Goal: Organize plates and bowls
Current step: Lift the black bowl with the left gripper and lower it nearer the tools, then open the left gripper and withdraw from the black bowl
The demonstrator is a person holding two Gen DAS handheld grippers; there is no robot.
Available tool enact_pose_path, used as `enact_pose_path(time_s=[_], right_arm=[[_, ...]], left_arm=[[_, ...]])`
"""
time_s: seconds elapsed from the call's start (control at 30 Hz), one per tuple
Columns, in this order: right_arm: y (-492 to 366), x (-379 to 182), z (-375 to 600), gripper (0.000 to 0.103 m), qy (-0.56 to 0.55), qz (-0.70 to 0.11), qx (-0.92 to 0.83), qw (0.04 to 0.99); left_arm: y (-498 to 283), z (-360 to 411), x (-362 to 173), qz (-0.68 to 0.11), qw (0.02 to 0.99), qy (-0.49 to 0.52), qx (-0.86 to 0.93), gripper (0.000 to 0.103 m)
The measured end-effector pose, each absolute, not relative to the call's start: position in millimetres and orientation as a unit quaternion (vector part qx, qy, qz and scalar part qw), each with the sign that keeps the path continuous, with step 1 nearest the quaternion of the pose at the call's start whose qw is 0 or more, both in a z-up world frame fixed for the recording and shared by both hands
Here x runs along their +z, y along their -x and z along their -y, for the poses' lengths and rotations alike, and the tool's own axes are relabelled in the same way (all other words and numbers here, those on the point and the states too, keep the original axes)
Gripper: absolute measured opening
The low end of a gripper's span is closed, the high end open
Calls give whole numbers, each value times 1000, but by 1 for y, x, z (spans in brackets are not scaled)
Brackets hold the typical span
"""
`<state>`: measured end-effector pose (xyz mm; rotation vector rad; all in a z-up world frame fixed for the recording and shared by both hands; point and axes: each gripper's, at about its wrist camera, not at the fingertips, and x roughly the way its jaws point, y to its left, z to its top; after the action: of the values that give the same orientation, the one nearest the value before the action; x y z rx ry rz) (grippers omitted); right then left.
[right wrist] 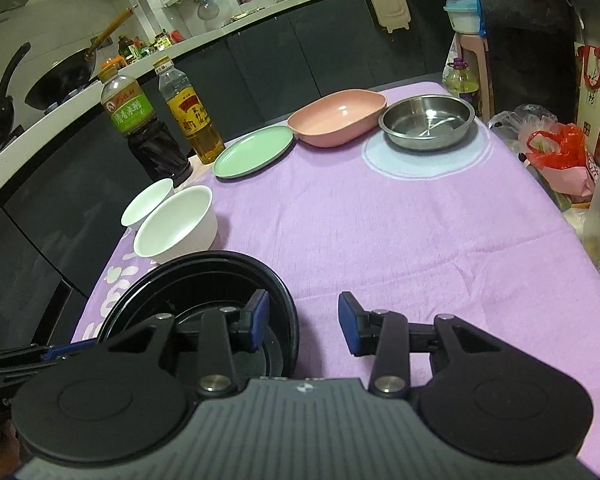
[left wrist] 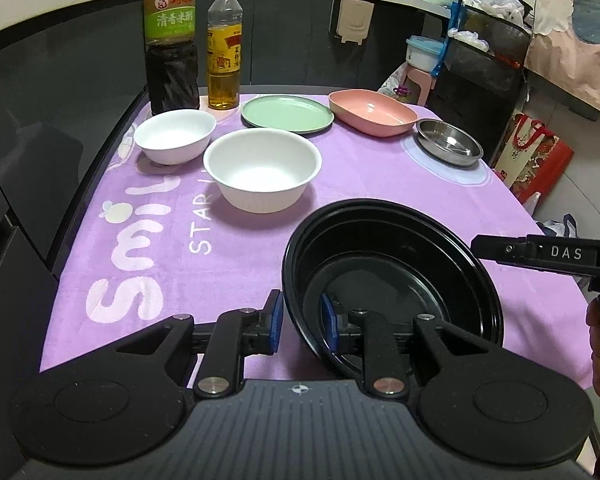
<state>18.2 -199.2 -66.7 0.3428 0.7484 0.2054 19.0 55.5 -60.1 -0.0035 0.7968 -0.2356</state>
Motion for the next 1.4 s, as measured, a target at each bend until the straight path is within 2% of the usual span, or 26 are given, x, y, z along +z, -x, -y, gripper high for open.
enact_pose_path(time_s=[0.33, 1.0, 1.4], right_arm=[[-21, -68, 201, 31, -168, -368, 96, 909], [-52, -51, 187, 31, -138, -355, 102, 919], [-91, -40, 148, 31, -123, -369, 140, 911]], left_arm=[[-19, -68, -52, -371, 922, 14, -110, 20], [-66, -74, -46, -371, 926, 27, -68, 20], [-118, -101, -53, -395, 913, 96, -24, 20]])
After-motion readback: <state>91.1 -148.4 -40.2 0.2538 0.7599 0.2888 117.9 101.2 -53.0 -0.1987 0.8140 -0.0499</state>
